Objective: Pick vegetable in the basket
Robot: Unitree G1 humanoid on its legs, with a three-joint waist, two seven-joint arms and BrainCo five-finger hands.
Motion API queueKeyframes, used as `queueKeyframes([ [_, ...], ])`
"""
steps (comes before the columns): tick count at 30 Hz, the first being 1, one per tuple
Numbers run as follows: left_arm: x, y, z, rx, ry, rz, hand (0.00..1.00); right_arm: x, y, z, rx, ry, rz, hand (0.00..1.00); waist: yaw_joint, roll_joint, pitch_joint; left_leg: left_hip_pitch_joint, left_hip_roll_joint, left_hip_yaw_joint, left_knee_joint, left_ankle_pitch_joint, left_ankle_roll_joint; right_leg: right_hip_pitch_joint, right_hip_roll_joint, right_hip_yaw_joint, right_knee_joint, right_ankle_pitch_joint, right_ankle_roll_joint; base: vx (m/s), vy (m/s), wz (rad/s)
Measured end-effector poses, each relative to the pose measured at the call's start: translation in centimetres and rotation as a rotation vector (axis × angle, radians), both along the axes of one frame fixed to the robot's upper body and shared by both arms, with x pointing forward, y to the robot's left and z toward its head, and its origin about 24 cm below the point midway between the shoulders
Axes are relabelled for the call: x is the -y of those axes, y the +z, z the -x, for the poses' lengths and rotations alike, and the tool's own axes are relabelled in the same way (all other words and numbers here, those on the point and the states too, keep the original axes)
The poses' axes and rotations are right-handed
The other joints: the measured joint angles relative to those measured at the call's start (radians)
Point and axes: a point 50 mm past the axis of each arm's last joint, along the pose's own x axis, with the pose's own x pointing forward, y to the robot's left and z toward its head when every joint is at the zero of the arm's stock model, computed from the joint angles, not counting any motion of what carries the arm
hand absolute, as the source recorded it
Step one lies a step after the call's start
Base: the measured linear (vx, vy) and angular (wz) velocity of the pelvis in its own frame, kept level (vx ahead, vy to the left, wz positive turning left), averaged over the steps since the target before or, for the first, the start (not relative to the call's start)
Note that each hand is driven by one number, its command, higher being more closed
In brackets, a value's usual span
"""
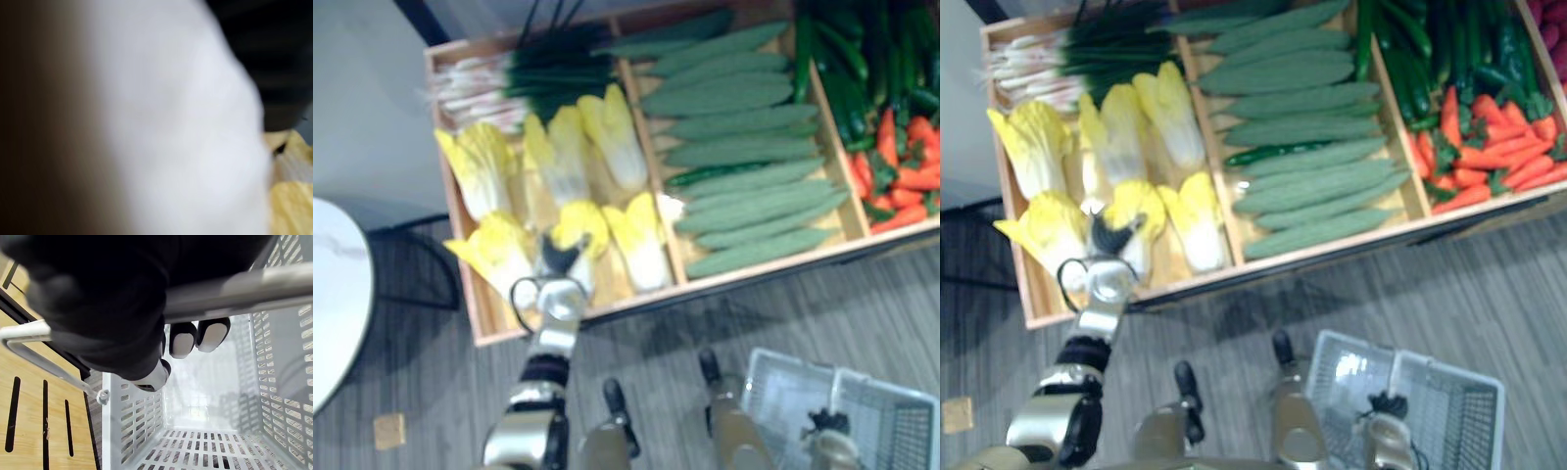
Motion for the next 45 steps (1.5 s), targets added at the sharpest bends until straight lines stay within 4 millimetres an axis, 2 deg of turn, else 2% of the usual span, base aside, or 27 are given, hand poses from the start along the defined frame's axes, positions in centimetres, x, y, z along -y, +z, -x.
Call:
queueKeyframes([
  [8, -1.5, 2.1, -0.6, -0.002, 0.018, -0.004, 1.00, 0.6, 0.8, -0.5, 0.054, -0.017, 0.012, 1.00, -0.026, -0.003, 0.002, 0.050, 0.001, -0.006, -0.024, 0.015, -0.003, 0.048, 0.002, -0.014, -0.010, 0.005, -0.002, 0.02, -0.001, 0.02],
  [10, -1.4, 4.1, 0.3, 0.092, 0.018, -0.040, 1.00, 0.6, 0.9, -0.2, 0.070, -0.019, 0.021, 1.00, -0.028, -0.016, 0.009, 0.066, 0.002, -0.037, 0.023, -0.016, -0.001, 0.085, 0.006, -0.013, -0.013, 0.004, -0.002, 0.07, 0.017, -0.07],
  [11, -1.5, 5.7, 1.2, 0.185, 0.031, -0.060, 1.00, 0.6, 1.0, -0.1, 0.075, -0.018, 0.025, 1.00, -0.026, -0.026, 0.014, 0.064, 0.006, -0.109, 0.094, -0.059, 0.002, 0.111, 0.009, -0.002, -0.014, 0.003, -0.003, 0.08, 0.005, -0.31],
  [12, -1.7, 7.2, 2.4, 0.268, 0.051, -0.097, 1.00, 0.8, 1.1, -0.1, 0.079, -0.015, 0.032, 1.00, -0.022, -0.028, 0.013, 0.058, 0.008, -0.211, 0.163, -0.106, -0.004, 0.131, 0.014, 0.017, -0.015, 0.003, -0.003, 0.09, 0.032, -0.42],
  [14, -1.6, 9.2, 4.1, 0.389, 0.093, -0.150, 1.00, 1.1, 1.3, -0.2, 0.084, -0.009, 0.041, 1.00, -0.023, -0.013, 0.005, 0.056, 0.008, -0.301, 0.219, -0.175, -0.016, 0.147, 0.020, 0.034, -0.016, -0.001, 0.003, 0.05, 0.115, -0.36],
  [17, 0.8, 11.7, 5.7, 0.548, 0.067, -0.177, 1.00, 0.9, 0.7, 1.1, 0.057, 0.001, 0.017, 1.00, -0.020, -0.026, -0.014, 0.082, -0.020, -0.297, 0.207, -0.194, -0.006, 0.164, -0.005, 0.038, -0.016, -0.001, 0.008, 0.01, 0.132, -0.08],
  [22, 4.6, 12.7, 7.4, 0.662, -0.046, -0.256, 1.00, 0.8, 0.9, 2.3, 0.042, 0.030, 0.048, 1.00, -0.010, -0.039, -0.069, 0.158, -0.045, -0.230, 0.168, -0.192, 0.010, 0.181, -0.021, 0.079, -0.001, 0.004, 0.027, 0.02, 0.067, -0.32],
  [24, 6.5, 12.9, 7.8, 0.694, -0.130, -0.276, 1.00, 0.8, 1.4, 2.1, 0.059, 0.034, 0.064, 1.00, -0.007, -0.038, -0.072, 0.173, -0.044, -0.198, 0.186, -0.205, 0.022, 0.164, -0.020, 0.011, 0.040, 0.009, 0.022, -0.04, 0.019, -0.51],
  [26, 8.2, 12.6, 8.7, 0.713, -0.232, -0.267, 1.00, 1.1, 2.3, 1.0, 0.089, 0.052, 0.099, 1.00, -0.011, -0.028, -0.077, 0.192, -0.032, -0.133, 0.196, -0.211, 0.033, 0.141, -0.018, -0.154, 0.043, 0.081, -0.042, -0.08, 0.018, -0.98],
  [27, 9.0, 12.4, 8.9, 0.715, -0.285, -0.254, 1.00, 1.2, 3.0, -0.2, 0.127, 0.060, 0.114, 1.00, 0.005, -0.014, -0.092, 0.187, -0.006, -0.065, 0.183, -0.206, 0.043, 0.142, -0.013, -0.269, -0.009, 0.121, -0.104, -0.16, -0.022, -1.06],
  [29, 9.2, 11.4, 9.0, 0.677, -0.318, -0.246, 1.00, 1.3, 3.7, -1.5, 0.158, 0.065, 0.140, 1.00, 0.002, -0.008, -0.093, 0.201, 0.000, 0.005, 0.184, -0.203, 0.047, 0.102, -0.058, -0.470, 0.198, -0.051, -0.156, -0.16, -0.028, -1.06],
  [30, 9.3, 10.3, 9.1, 0.627, -0.345, -0.240, 1.00, 1.3, 4.0, -2.1, 0.170, 0.076, 0.156, 1.00, 0.003, -0.004, -0.097, 0.217, 0.000, 0.040, 0.183, -0.203, 0.047, 0.098, -0.101, -0.570, 0.303, -0.119, -0.151, -0.07, -0.003, -1.36],
  [31, 9.6, 7.8, 9.5, 0.517, -0.393, -0.223, 1.00, 0.5, 5.0, -3.9, 0.220, 0.122, 0.171, 1.00, 0.005, -0.002, -0.111, 0.241, -0.001, 0.120, 0.195, -0.203, 0.046, 0.098, -0.173, -0.717, 0.398, -0.201, -0.168, -0.04, 0.001, -1.33],
  [32, 9.8, 6.7, 9.6, 0.464, -0.416, -0.219, 1.00, -0.1, 5.5, -4.8, 0.249, 0.151, 0.177, 1.00, 0.005, -0.007, -0.115, 0.245, -0.008, 0.153, 0.208, -0.207, 0.041, 0.095, -0.185, -0.778, 0.400, -0.207, -0.167, -0.06, -0.010, -1.73],
  [33, 10.6, 3.8, 9.4, 0.321, -0.488, -0.216, 1.00, -1.9, 6.7, -7.2, 0.318, 0.232, 0.179, 1.00, -0.003, 0.001, -0.114, 0.232, 0.006, 0.195, 0.224, -0.224, 0.043, 0.094, -0.101, -0.744, 0.311, -0.163, -0.179, -0.08, -0.015, -1.50],
  [34, 11.2, 2.6, 9.3, 0.266, -0.527, -0.215, 1.00, -3.0, 7.0, -8.0, 0.338, 0.263, 0.165, 1.00, 0.011, 0.015, -0.127, 0.229, -0.001, 0.196, 0.199, -0.232, 0.040, 0.103, -0.039, -0.711, 0.214, -0.136, -0.144, -0.12, 0.002, -2.06],
  [35, 12.1, 0.9, 9.7, 0.189, -0.577, -0.199, 1.00, -4.6, 7.6, -9.4, 0.377, 0.293, 0.145, 1.00, 0.033, 0.066, -0.152, 0.242, 0.002, 0.230, 0.121, -0.226, 0.062, 0.123, -0.033, -0.843, 0.179, -0.197, -0.209, -0.08, 0.040, -2.44],
  [36, 12.5, -0.9, 10.2, 0.111, -0.615, -0.191, 1.00, -7.0, 8.3, -10.5, 0.422, 0.350, 0.128, 1.00, 0.041, 0.048, -0.159, 0.264, 0.002, 0.307, 0.095, -0.204, 0.059, 0.100, -0.136, -0.960, 0.392, -0.260, -0.213, -0.04, 0.031, -2.25],
  [37, 12.5, -2.0, 10.5, 0.060, -0.626, -0.188, 1.00, -8.2, 8.4, -10.5, 0.435, 0.382, 0.118, 1.00, 0.034, 0.023, -0.170, 0.271, -0.008, 0.343, 0.109, -0.205, 0.048, 0.102, -0.186, -0.960, 0.431, -0.263, -0.191, 0.05, -0.073, -2.26],
  [38, 12.6, -4.2, 11.1, -0.043, -0.651, -0.180, 1.00, -10.1, 8.6, -10.5, 0.456, 0.438, 0.090, 1.00, 0.039, 0.001, -0.174, 0.284, 0.008, 0.409, 0.161, -0.219, 0.021, 0.096, -0.159, -0.886, 0.394, -0.257, -0.157, 0.11, -0.234, -1.92],
  [39, 12.6, -6.1, 11.7, -0.143, -0.673, -0.186, 1.00, -11.6, 8.6, -10.3, 0.465, 0.495, 0.068, 1.00, 0.035, 0.005, -0.178, 0.282, 0.069, 0.442, 0.251, -0.220, 0.022, 0.116, -0.086, -0.831, 0.313, -0.231, -0.180, 0.16, -0.277, -1.98],
  [40, 12.7, -6.7, 12.0, -0.175, -0.689, -0.184, 1.00, -12.2, 8.7, -10.2, 0.472, 0.524, 0.062, 1.00, 0.034, 0.009, -0.177, 0.277, 0.106, 0.442, 0.321, -0.223, 0.027, 0.131, -0.049, -0.802, 0.274, -0.213, -0.192, 0.20, -0.319, -1.82],
  [41, 13.0, -7.3, 12.6, -0.203, -0.704, -0.173, 1.00, -13.2, 8.9, -10.0, 0.486, 0.575, 0.056, 1.00, 0.034, 0.018, -0.172, 0.254, 0.197, 0.416, 0.506, -0.219, 0.061, 0.180, 0.024, -0.745, 0.194, -0.186, -0.209, 0.23, -0.279, -1.73],
  [42, 13.2, -7.6, 13.0, -0.215, -0.714, -0.165, 1.00, -13.9, 9.1, -9.6, 0.495, 0.617, 0.051, 1.00, 0.040, 0.031, -0.168, 0.206, 0.265, 0.306, 0.701, -0.218, 0.174, 0.230, 0.080, -0.686, 0.140, -0.173, -0.226, 0.22, -0.243, -1.70],
  [43, 13.3, -7.7, 13.1, -0.220, -0.722, -0.164, 1.00, -14.2, 9.1, -9.3, 0.497, 0.635, 0.046, 1.00, 0.045, 0.038, -0.167, 0.168, 0.263, 0.212, 0.767, -0.240, 0.174, 0.248, 0.097, -0.661, 0.127, -0.171, -0.230, 0.19, -0.114, -1.59],
  [44, 13.9, -7.8, 13.3, -0.220, -0.740, -0.160, 1.00, -15.0, 9.3, -9.1, 0.509, 0.682, 0.036, 1.00, 0.060, 0.040, -0.166, 0.078, 0.190, 0.000, 0.832, -0.278, 0.118, 0.263, 0.111, -0.601, 0.112, -0.177, -0.240, 0.19, -0.020, -1.47],
  [45, 14.3, -7.8, 13.4, -0.217, -0.751, -0.154, 1.00, -16.0, 9.7, -9.1, 0.529, 0.727, 0.022, 1.00, 0.070, 0.039, -0.165, -0.001, 0.112, -0.130, 0.836, -0.311, 0.089, 0.275, 0.117, -0.551, 0.097, -0.184, -0.249, 0.19, 0.005, -1.34],
])
